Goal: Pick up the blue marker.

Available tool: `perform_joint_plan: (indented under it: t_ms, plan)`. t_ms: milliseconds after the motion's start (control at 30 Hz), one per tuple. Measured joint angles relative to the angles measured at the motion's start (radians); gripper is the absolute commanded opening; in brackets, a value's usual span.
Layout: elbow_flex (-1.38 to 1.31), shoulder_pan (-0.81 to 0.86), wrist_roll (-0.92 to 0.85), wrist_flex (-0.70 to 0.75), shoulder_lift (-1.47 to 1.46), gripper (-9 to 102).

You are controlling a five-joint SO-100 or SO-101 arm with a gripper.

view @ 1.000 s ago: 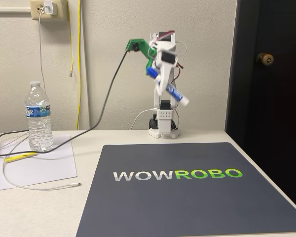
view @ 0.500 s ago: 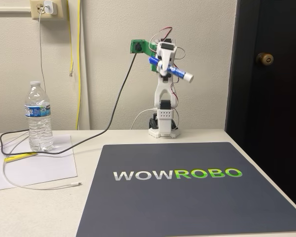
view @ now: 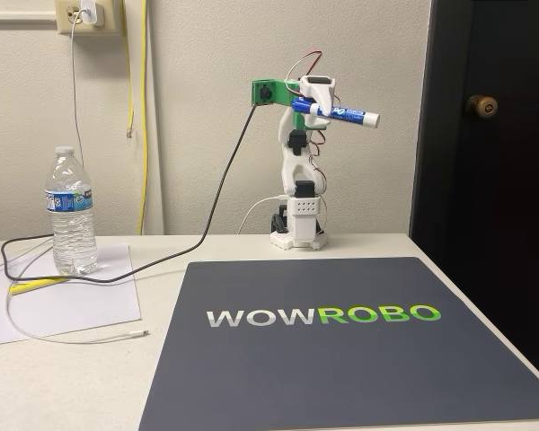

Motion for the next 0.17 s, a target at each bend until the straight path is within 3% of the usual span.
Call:
perform_joint_plan:
  t_ms: [167]
  plan:
    - [0.0,-0.003,0.0,0.0,0.0,1]
